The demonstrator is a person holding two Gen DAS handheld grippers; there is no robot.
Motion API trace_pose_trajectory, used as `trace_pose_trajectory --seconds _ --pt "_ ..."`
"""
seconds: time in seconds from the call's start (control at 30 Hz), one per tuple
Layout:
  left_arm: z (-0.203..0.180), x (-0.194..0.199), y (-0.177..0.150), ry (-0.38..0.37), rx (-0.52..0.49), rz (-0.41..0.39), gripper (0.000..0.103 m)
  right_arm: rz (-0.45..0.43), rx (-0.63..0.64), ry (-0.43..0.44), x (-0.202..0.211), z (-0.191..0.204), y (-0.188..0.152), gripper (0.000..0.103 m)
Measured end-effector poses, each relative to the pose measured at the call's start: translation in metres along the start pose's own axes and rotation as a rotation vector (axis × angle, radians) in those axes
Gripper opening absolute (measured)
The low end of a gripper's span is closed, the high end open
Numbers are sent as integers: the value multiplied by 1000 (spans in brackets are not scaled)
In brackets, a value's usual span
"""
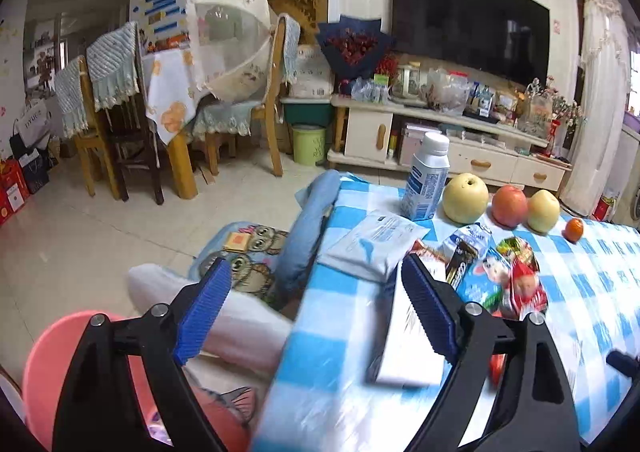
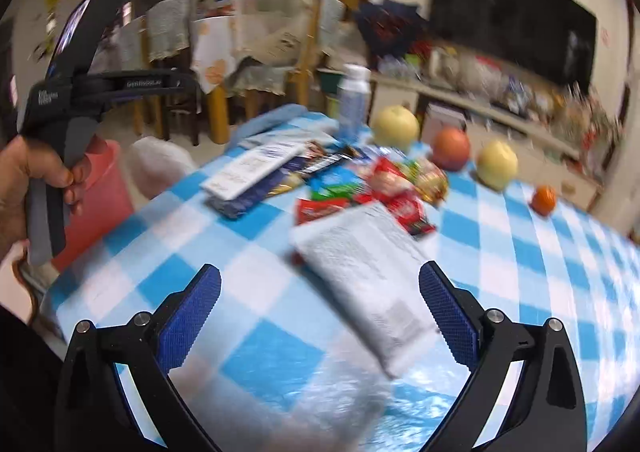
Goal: Collect trash
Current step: 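Grasp another white milk carton with the left tool while the right tool grasps the white paper packet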
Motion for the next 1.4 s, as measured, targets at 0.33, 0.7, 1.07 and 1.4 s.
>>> trace_pose_trajectory --seconds 0.33,0.7,1.07,1.4 --pt "-36 -130 34 -21 54 202 71 52 -260 -9 -15 -101 9 98" --pt "-34 -209 14 76 162 436 47 135 -324 43 -23 -121 -9 98" --pt "-109 -175 -10 -56 18 458 35 133 -330 22 -10 -133 -6 98" --pt "-202 -99 -55 -209 -26 389 33 186 -325 25 -5 -147 -16 98"
Point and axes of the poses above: each gripper's, at about its wrist camera, not at the fingertips, and x roughly against the way its jaws point, z to its left, y to its top, the point moved 8 cm from there along -x, roughly the way its jaws point, and after that the axes turned 3 degrees about -x, right-handed, at the moved point
